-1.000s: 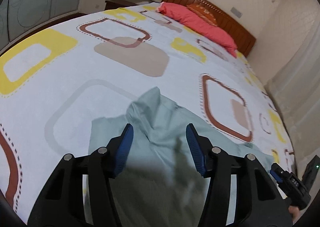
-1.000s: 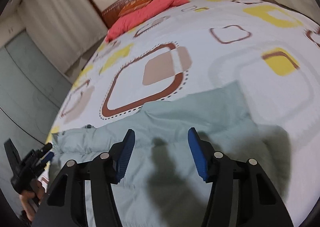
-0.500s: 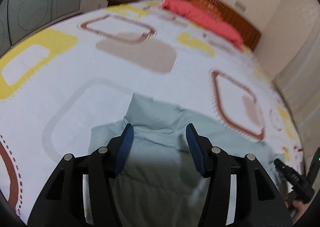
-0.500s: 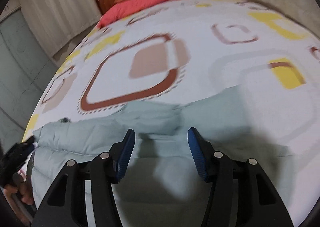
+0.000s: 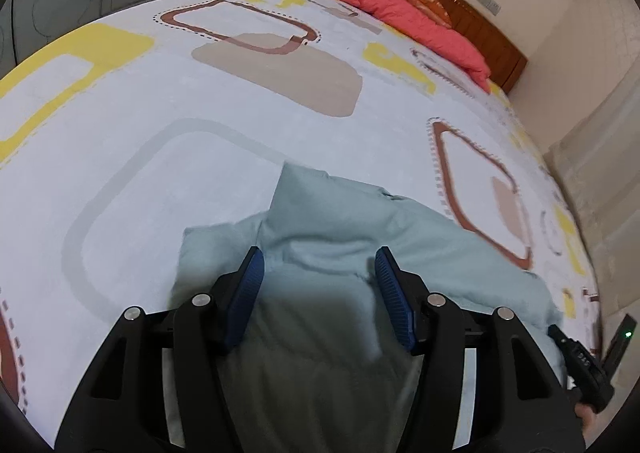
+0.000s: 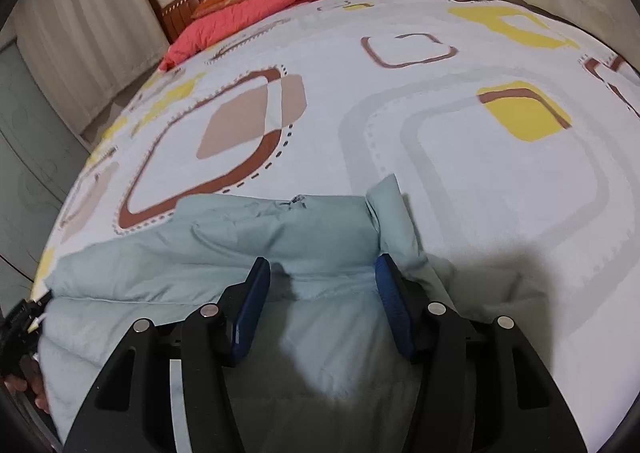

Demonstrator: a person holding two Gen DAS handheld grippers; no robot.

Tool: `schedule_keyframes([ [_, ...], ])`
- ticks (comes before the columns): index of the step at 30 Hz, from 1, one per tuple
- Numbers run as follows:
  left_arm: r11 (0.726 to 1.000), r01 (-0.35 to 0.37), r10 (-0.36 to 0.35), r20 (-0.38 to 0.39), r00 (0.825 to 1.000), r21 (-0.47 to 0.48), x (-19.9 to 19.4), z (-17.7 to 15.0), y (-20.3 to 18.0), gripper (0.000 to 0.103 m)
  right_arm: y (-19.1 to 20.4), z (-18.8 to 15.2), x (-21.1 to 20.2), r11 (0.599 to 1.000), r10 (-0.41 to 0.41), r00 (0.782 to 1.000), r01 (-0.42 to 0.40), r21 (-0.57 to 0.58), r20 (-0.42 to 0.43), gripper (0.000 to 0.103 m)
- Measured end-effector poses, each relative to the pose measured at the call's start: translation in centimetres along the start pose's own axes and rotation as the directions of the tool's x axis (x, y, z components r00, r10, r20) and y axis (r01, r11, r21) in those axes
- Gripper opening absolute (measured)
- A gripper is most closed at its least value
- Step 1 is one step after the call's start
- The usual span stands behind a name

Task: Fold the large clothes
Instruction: 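Grasp the hem with the left tool while the right tool grasps the hem too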

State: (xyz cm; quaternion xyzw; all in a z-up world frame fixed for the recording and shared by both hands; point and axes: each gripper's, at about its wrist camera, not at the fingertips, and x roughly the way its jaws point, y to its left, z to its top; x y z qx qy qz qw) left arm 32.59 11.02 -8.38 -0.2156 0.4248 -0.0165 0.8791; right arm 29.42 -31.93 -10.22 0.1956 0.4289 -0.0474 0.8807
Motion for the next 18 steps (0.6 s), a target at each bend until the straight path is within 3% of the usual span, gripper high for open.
schedule_keyframes([
  [3,0.999,0.016,-0.015,0.034,0.999,-0.028,-3.2,-1.0,1.1,0.073,-0.9,-1.0,-3.0,0.999,0.022,0.999,-0.023,0.032,0.033,0.059],
  [8,0.985,0.038,-0.026,0.071,0.997,-0.169,-7.6,-4.4,4.7,0.074,-4.1,-4.4,-8.0,0.992,0.041,0.997,-0.049,0.116,0.073,0.066],
  [12,0.948,0.066,-0.045,0.073,0.996,-0.312,-10.2,-8.6,7.9,0.075,-7.3,-8.5,-10.7,0.97,0.074,0.995,-0.087,0.229,0.067,0.066],
  [18,0.856,0.175,-0.174,0.048,0.984,-0.486,-11.9,-14.6,9.8,0.075,-9.7,-13.5,-11.7,0.888,0.21,0.977,-0.211,0.408,0.048,0.067],
])
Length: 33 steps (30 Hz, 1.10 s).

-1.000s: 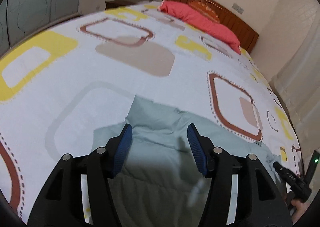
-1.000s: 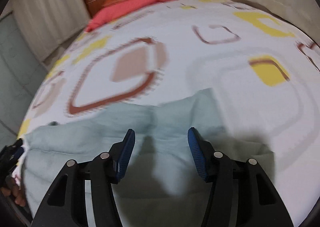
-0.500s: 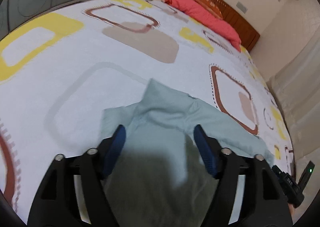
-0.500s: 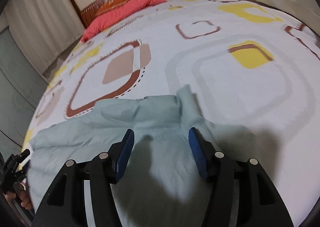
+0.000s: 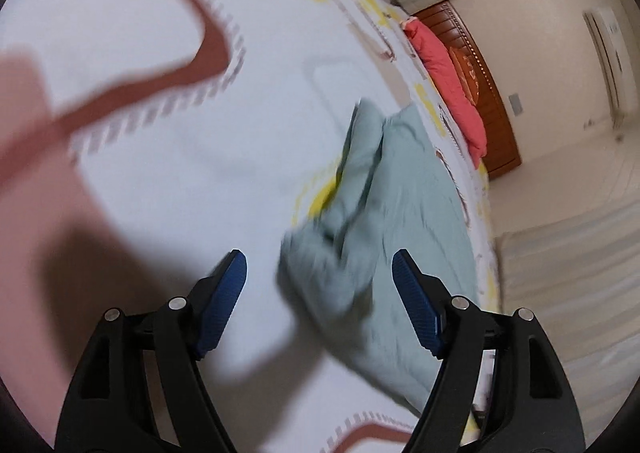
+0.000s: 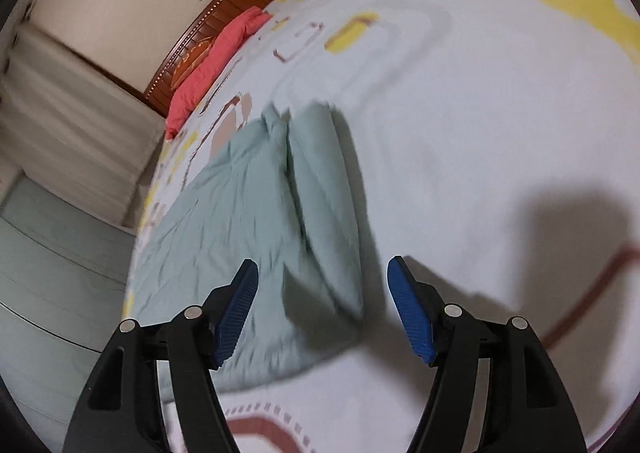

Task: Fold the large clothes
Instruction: 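Grasp the hem with the left tool while the right tool grasps the hem too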

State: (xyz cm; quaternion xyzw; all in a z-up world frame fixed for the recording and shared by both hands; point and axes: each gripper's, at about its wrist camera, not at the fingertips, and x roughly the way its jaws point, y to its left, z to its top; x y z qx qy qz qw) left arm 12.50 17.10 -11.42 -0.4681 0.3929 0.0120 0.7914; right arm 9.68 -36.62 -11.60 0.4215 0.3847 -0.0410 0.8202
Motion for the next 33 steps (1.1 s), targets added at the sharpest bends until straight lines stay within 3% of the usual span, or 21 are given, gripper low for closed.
schedule_keyframes([
  [3,1.0,0.027,-0.027,0.001,1.0,-0.009,0.5,-0.6,-0.4,0.075,0.1,-0.7,1.1,0.998,0.052,0.998,-0.051,0.038,-0.029,0.067],
  [7,0.998,0.066,-0.066,0.005,0.998,-0.023,2.5,-0.1,-1.2,0.072,0.7,-0.4,2.4,0.995,0.086,0.996,-0.087,0.057,0.008,0.066],
  [8,0.998,0.063,-0.063,0.008,0.998,-0.021,2.9,0.0,-1.4,0.057,0.8,-0.3,2.9,0.994,0.089,0.996,-0.09,0.069,0.015,0.064],
  [9,0.999,0.05,-0.05,-0.005,0.999,-0.012,3.6,0.0,-1.7,0.039,0.8,-0.3,3.1,0.994,0.081,0.997,-0.082,0.068,0.017,0.051],
  [10,0.999,0.04,-0.04,-0.014,0.999,-0.008,4.1,-0.1,-1.8,0.032,0.9,-0.3,3.3,0.996,0.067,0.998,-0.068,0.065,0.017,0.038],
  [12,0.999,0.043,-0.043,-0.006,0.999,0.003,4.3,-0.2,-2.0,0.019,0.8,-0.4,3.6,0.995,0.079,0.997,-0.079,0.058,0.006,0.026],
  [14,0.998,0.04,-0.04,0.004,0.999,0.044,3.9,-0.3,-2.6,0.014,0.8,-0.5,3.3,0.995,0.089,0.996,-0.089,0.044,0.003,0.021],
  [21,0.995,0.034,-0.035,0.012,0.999,0.099,0.9,-1.0,-2.7,0.01,0.9,-1.4,1.0,0.996,0.094,0.996,-0.094,0.014,0.0,0.016],
  [33,0.996,0.02,-0.018,-0.027,0.999,0.084,-4.7,-4.0,1.6,0.01,-0.6,-4.8,-2.9,0.994,0.106,0.992,-0.106,0.004,-0.061,0.016],
])
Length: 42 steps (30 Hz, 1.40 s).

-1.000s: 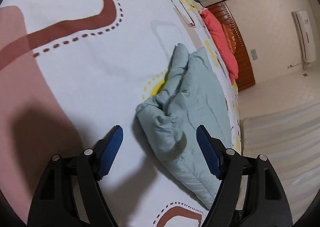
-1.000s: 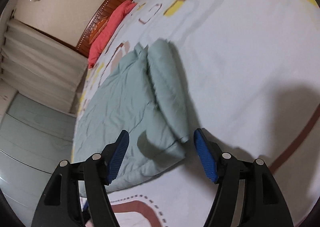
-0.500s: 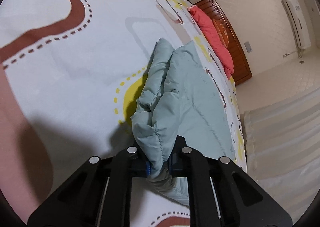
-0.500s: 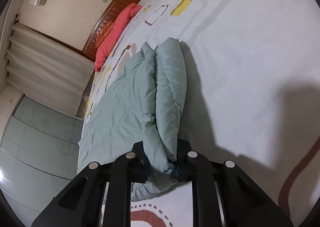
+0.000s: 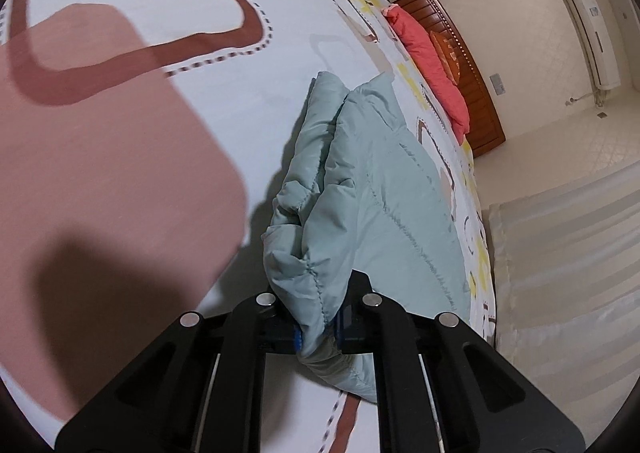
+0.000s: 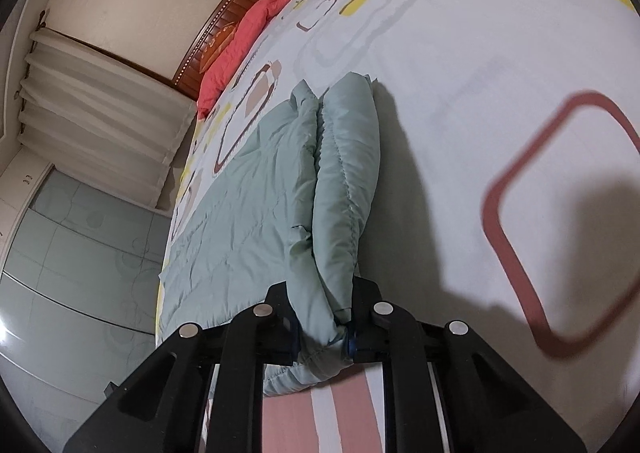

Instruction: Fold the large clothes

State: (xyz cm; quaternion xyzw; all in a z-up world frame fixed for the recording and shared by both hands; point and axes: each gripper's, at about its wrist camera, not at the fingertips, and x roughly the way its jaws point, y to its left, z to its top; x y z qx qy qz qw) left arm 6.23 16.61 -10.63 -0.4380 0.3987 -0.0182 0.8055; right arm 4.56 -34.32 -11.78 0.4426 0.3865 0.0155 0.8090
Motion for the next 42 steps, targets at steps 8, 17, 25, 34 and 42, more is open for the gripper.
schedule_keyframes([
  [8,0.997,-0.052,0.053,-0.01,0.999,0.055,-0.6,-0.2,0.2,0.017,-1.1,-0.6,-0.2,0.999,0.023,0.999,-0.022,0.035,-0.023,0.021],
  [17,0.987,-0.153,0.152,0.036,0.988,0.045,-3.2,0.6,1.2,0.053,-1.4,0.0,-2.8,0.998,-0.063,0.996,0.061,0.026,0.063,0.053],
  [25,0.915,-0.334,0.298,0.177,0.938,0.228,-5.8,1.0,-0.2,0.053,-0.3,1.1,-4.9,0.966,-0.237,0.961,0.248,-0.068,0.143,0.053],
  [34,0.784,-0.394,0.29,0.279,0.916,0.479,-5.8,-1.1,-6.6,0.053,6.6,-1.0,-2.6,0.911,-0.253,0.958,0.283,-0.3,0.137,0.045],
  [42,0.73,-0.292,0.209,0.205,0.956,0.618,-0.6,-3.6,-12.9,0.052,14.5,-3.8,3.4,0.838,-0.215,0.974,0.219,-0.5,0.068,0.044],
])
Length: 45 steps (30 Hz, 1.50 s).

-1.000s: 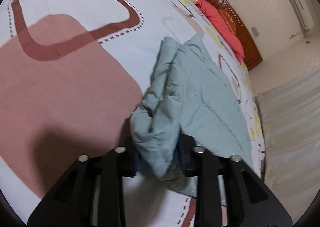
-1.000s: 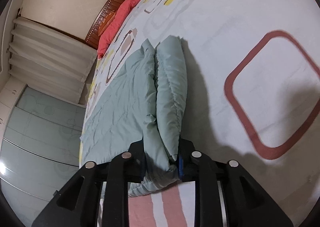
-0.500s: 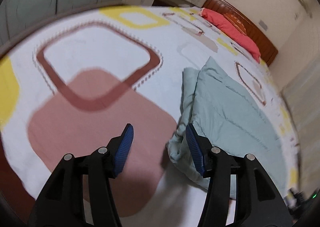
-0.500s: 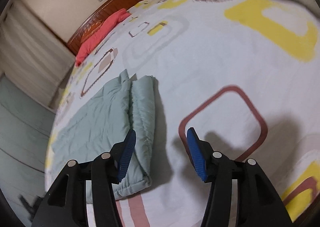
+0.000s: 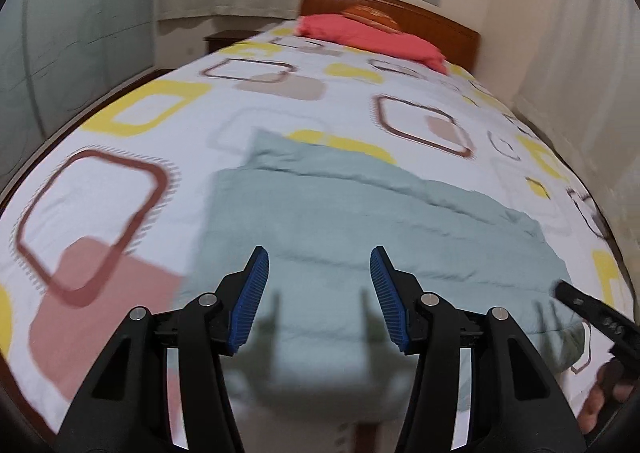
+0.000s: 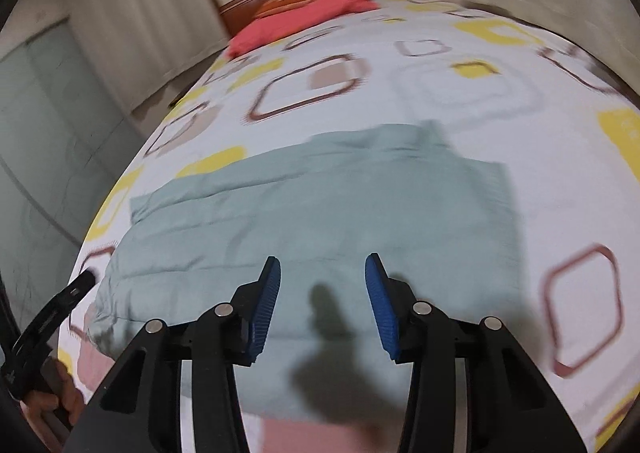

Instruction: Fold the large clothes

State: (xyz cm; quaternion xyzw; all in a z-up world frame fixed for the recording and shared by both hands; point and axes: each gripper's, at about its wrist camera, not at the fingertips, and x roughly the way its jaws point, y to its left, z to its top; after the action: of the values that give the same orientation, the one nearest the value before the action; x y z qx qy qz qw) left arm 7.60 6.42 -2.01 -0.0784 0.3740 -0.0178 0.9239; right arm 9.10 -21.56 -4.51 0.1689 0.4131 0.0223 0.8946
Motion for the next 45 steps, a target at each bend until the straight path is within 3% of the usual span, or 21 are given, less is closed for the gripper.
schedule_keyframes([
  [5,0.998,-0.016,0.017,-0.015,1.0,0.067,3.4,0.4,-3.5,0.046,4.8,1.0,2.6,0.996,0.005,1.0,-0.005,-0.088,-0.003,0.042],
  [9,0.998,-0.037,0.041,-0.072,0.997,0.055,6.1,-0.2,-3.7,0.046,7.1,0.7,4.9,0.991,-0.01,1.0,0.006,-0.135,-0.029,0.039],
  [19,0.995,-0.056,0.063,-0.078,0.995,0.08,8.3,-1.7,-3.7,0.045,7.7,-1.8,9.6,0.972,-0.115,0.991,0.098,-0.215,-0.068,0.038],
  [29,0.997,-0.04,0.047,-0.105,0.993,0.062,8.5,-1.6,-3.2,0.045,7.8,-2.4,9.7,0.97,-0.12,0.991,0.106,-0.219,-0.056,0.038],
  [34,0.999,-0.03,0.028,-0.087,0.996,-0.028,6.3,-0.2,-1.1,0.046,7.8,-2.5,9.6,0.971,-0.115,0.992,0.102,-0.215,-0.049,0.038],
  [36,0.994,-0.027,0.022,-0.049,0.999,-0.105,5.2,0.8,0.9,0.054,7.8,-2.5,9.6,0.971,-0.116,0.992,0.104,-0.217,-0.047,0.038],
  [38,0.977,-0.011,0.006,-0.025,1.0,-0.211,4.6,1.5,3.4,0.062,7.9,-2.5,9.6,0.971,-0.116,0.992,0.104,-0.217,-0.044,0.038],
  [41,0.897,0.03,-0.052,-0.038,0.998,-0.442,5.0,1.6,8.5,0.066,7.9,-2.6,9.5,0.971,-0.111,0.993,0.1,-0.215,-0.04,0.038],
  [42,0.854,0.039,-0.072,-0.044,0.996,-0.519,5.4,1.3,10.2,0.066,7.9,-2.6,9.5,0.972,-0.111,0.993,0.1,-0.214,-0.039,0.038],
  [45,0.775,0.051,-0.119,-0.066,0.991,-0.63,6.6,0.2,13.0,0.069,7.8,-2.6,9.4,0.972,-0.108,0.993,0.097,-0.213,-0.038,0.038],
])
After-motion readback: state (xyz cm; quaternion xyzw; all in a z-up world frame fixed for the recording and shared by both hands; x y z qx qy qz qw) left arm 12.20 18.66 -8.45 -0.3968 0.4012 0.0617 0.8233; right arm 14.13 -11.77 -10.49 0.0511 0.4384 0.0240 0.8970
